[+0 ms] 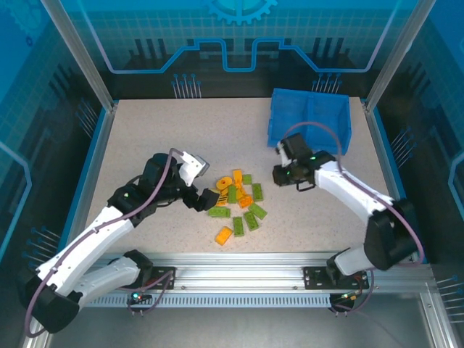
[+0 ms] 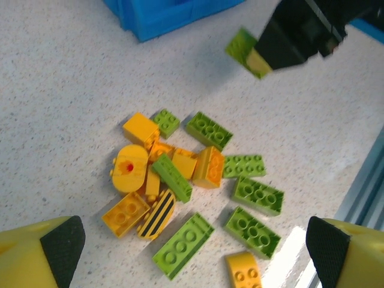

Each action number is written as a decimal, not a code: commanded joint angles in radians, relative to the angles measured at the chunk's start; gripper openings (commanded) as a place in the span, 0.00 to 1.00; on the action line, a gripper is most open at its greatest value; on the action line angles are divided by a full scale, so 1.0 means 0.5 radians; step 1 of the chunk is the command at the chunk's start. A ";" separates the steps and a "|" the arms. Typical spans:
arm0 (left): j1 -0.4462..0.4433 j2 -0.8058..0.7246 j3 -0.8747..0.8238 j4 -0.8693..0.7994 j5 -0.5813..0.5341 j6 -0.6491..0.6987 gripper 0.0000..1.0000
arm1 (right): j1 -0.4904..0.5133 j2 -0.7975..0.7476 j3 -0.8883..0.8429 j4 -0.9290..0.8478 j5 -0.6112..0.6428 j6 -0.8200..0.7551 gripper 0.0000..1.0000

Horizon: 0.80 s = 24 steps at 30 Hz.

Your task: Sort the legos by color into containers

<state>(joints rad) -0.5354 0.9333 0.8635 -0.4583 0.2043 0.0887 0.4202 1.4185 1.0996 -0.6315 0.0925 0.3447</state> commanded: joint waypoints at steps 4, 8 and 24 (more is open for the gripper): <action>-0.042 -0.112 -0.075 0.322 0.199 -0.243 0.99 | -0.477 0.007 0.392 0.023 0.190 0.140 0.22; -0.055 -0.085 -0.071 0.351 0.186 -0.266 0.99 | -0.739 0.391 0.655 0.100 0.234 0.130 0.22; -0.080 -0.031 -0.044 0.229 -0.091 -0.410 0.99 | -1.017 1.554 1.545 -0.180 0.138 0.255 0.33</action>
<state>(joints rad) -0.5678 0.9081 0.8421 -0.3168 0.2188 -0.0750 -0.0597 2.1780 1.8038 -0.6556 0.1909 0.4427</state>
